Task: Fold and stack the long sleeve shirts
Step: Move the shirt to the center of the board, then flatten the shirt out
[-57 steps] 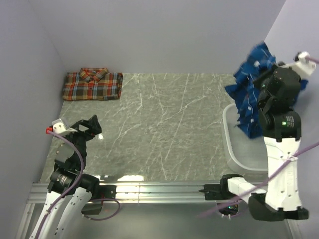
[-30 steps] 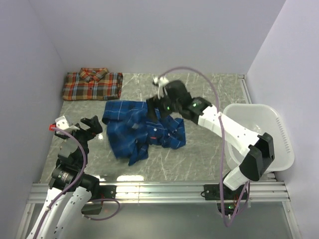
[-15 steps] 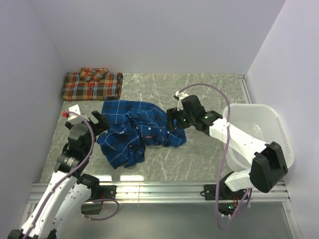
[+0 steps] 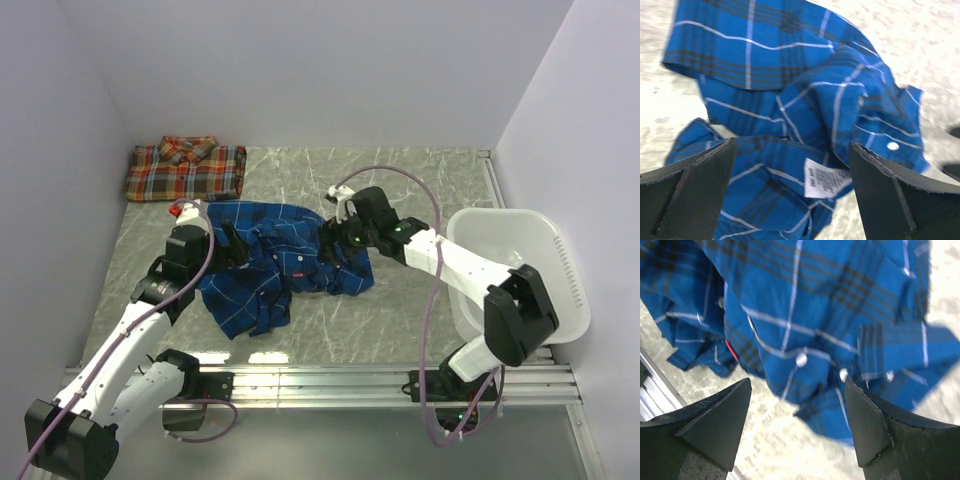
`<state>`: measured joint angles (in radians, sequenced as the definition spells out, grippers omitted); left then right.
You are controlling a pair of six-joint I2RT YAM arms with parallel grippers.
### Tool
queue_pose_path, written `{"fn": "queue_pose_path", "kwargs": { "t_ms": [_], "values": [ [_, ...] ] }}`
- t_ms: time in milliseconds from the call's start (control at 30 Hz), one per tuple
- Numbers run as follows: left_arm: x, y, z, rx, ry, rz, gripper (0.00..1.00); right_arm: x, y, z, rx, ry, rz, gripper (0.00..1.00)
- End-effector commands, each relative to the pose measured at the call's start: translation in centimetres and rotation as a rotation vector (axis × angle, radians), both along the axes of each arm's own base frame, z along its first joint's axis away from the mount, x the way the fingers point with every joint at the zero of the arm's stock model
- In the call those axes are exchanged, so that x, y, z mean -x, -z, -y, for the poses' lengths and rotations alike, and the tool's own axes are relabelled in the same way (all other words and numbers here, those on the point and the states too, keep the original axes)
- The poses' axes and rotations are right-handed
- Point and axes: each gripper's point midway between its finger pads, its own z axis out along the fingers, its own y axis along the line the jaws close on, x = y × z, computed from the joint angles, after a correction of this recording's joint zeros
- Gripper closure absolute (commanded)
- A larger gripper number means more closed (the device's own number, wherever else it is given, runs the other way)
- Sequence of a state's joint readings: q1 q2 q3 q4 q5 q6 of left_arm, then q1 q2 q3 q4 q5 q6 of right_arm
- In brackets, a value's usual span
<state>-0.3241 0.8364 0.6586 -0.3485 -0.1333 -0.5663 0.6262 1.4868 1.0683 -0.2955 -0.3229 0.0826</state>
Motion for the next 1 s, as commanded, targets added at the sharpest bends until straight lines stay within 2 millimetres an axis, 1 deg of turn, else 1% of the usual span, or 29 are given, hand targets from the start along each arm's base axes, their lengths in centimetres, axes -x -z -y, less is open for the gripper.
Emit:
{"fn": "queue_pose_path", "kwargs": {
  "t_ms": [0,33,67,100,133,167,200,233,267,300,333,367,400,467,533,567,600,633,667,700,733,767,800,867,900,933,967],
  "values": [
    [-0.5,-2.8,2.3,0.084,0.099,0.066,0.01,-1.4,-1.6,-2.7,-0.067,-0.084,0.079,0.19],
    [-0.5,-2.6,2.5,0.087,0.107,0.063,0.01,-2.0,-1.4,-3.1,-0.069,-0.086,0.084,0.20],
    [-0.3,-2.5,2.8,0.096,0.124,0.059,0.01,-2.1,-1.2,-3.4,-0.068,-0.098,0.082,0.20],
    [-0.3,-2.2,3.0,0.100,0.133,0.051,0.01,-2.4,-1.6,-4.0,-0.084,-0.119,0.085,0.22],
    [-0.2,-2.0,3.1,0.105,0.138,0.043,0.01,-2.5,-1.1,-4.4,-0.083,-0.132,0.073,0.24],
    [-0.2,-1.7,3.3,0.114,0.140,0.029,0.01,-2.5,-1.0,-4.8,-0.090,-0.147,0.067,0.30],
    [-0.2,-1.5,3.4,0.117,0.140,0.022,0.01,-2.8,-1.1,-5.1,-0.098,-0.156,0.068,0.34],
    [-0.1,-1.1,3.3,0.115,0.135,0.008,0.01,-2.8,-0.8,-5.5,-0.104,-0.169,0.063,0.39],
    [-0.2,-1.0,3.0,0.110,0.115,0.006,0.01,-3.0,-0.9,-5.6,-0.106,-0.172,0.067,0.54],
    [-0.3,-1.1,2.8,0.105,0.105,0.008,0.01,-3.4,-1.5,-5.8,-0.109,-0.171,0.078,0.65],
    [-0.2,-1.2,2.7,0.104,0.101,0.008,0.01,-3.7,-1.6,-5.8,-0.094,-0.183,0.100,0.76],
    [-0.4,-1.4,2.1,0.090,0.071,0.017,0.01,-4.3,-2.0,-5.7,-0.080,-0.171,0.122,0.95],
    [-0.4,-1.7,1.9,0.086,0.063,0.026,0.01,-4.9,-3.1,-5.7,-0.065,-0.173,0.156,1.00],
    [-0.4,-2.3,1.7,0.087,0.051,0.042,0.01,-6.5,-4.7,-5.0,-0.026,-0.126,0.220,1.00],
    [-0.6,-2.8,1.1,0.078,0.014,0.058,0.01,-7.7,-7.9,-4.5,0.004,-0.085,0.307,1.00],
    [-0.5,-3.3,0.6,0.078,-0.010,0.070,0.01,-9.0,-9.2,-3.2,0.051,0.004,0.367,1.00],
    [-0.6,-3.7,-0.1,0.065,-0.049,0.087,0.01,-9.7,-11.0,-2.7,0.050,0.039,0.426,1.00],
    [-0.5,-4.0,-0.6,0.059,-0.074,0.097,0.01,-9.6,-13.7,-1.8,0.037,0.080,0.489,1.00],
    [-0.3,-4.7,-1.1,0.061,-0.094,0.123,0.01,-9.6,-15.3,-1.3,0.031,0.109,0.530,1.00],
    [-0.3,-5.2,-1.8,0.050,-0.128,0.139,0.01,-8.8,-18.0,-0.6,0.003,0.130,0.599,1.00],
    [-0.1,-5.8,-2.2,0.050,-0.141,0.161,0.01,-8.2,-19.0,-0.4,-0.014,0.125,0.624,1.00],
    [0.0,-6.1,-2.4,0.049,-0.151,0.170,0.01,-7.5,-19.6,-0.5,-0.027,0.109,0.637,1.00],
    [0.0,-6.5,-2.8,0.044,-0.171,0.179,0.01,-6.1,-20.0,-0.4,-0.042,0.075,0.639,1.00],
    [0.1,-7.0,-3.2,0.050,-0.191,0.190,0.01,-4.0,-19.4,-1.4,-0.044,0.021,0.622,1.00],
    [0.2,-7.4,-3.2,0.055,-0.197,0.196,0.01,-2.6,-18.4,-1.2,-0.034,0.001,0.603,1.00],
    [0.3,-7.5,-3.4,0.058,-0.209,0.194,0.01,-1.0,-17.6,-2.0,-0.037,-0.037,0.587,1.00],
    [0.3,-7.6,-3.5,0.060,-0.216,0.194,0.01,0.0,-16.5,-2.1,-0.034,-0.059,0.566,0.99]
  ]
}}
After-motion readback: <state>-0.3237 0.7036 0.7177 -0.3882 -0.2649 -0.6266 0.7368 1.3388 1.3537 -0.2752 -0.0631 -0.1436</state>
